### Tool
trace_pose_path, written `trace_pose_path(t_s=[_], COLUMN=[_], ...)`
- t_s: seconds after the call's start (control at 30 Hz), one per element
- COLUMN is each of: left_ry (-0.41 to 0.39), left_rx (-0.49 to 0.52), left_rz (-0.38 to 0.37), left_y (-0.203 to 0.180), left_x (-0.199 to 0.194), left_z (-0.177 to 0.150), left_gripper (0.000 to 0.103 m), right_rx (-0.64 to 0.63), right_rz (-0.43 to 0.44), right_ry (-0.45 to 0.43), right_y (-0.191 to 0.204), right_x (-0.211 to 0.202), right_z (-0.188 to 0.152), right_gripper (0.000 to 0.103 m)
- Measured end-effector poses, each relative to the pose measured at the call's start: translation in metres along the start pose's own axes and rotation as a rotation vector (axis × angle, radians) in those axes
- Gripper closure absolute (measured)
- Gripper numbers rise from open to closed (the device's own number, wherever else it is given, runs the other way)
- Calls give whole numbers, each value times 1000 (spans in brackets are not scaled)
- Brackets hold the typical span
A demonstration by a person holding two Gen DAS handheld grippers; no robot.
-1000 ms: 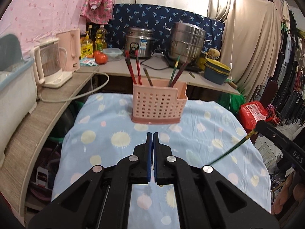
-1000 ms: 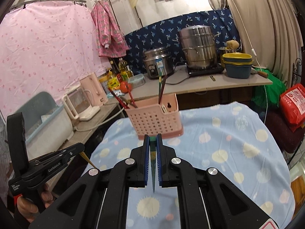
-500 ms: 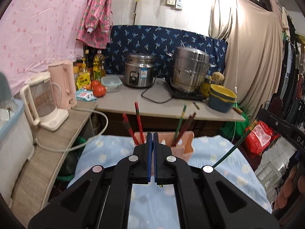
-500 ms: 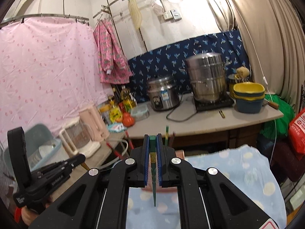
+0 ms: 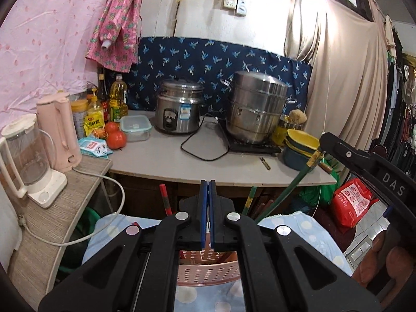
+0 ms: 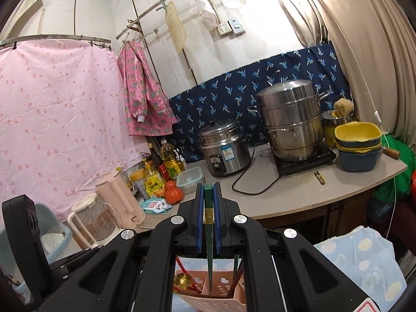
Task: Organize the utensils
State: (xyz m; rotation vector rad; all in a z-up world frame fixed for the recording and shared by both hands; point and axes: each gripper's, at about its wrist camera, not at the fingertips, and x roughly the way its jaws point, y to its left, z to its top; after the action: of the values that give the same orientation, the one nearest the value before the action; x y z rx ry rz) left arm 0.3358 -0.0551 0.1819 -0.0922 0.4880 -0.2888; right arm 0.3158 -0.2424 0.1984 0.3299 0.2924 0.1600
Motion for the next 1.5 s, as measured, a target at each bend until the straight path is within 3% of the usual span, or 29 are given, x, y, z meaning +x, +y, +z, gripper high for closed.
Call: trace_pose_path(t_s=[0.23,0.37,0.53,0.83,1.1,1.5], left_ry=[83,76,64,85,108,129], left_rx=[-3,3,-1,34,58,74], left_rz=[15,43,105,206,231,273], left_y=[5,5,6,-3,-13,-22], left_x=[44,51,47,21,-11,-55], left_z=[-28,-40,-47,-67,-85,-109], left_gripper=[102,101,64,63,63,49], right_rx=[22,29,19,-54,-164,-136], right_rz=[-18,-38,-78,-85,-137,-164], right_ry=[101,141,131,177,195,259], right_y=[-22,-31,-36,-20,5,10], right_x=[32,39,26,-4,-41,-86], right_z=[-46,-64,-73,-102,-124,-138], right_gripper=[96,94,66,59,51,41])
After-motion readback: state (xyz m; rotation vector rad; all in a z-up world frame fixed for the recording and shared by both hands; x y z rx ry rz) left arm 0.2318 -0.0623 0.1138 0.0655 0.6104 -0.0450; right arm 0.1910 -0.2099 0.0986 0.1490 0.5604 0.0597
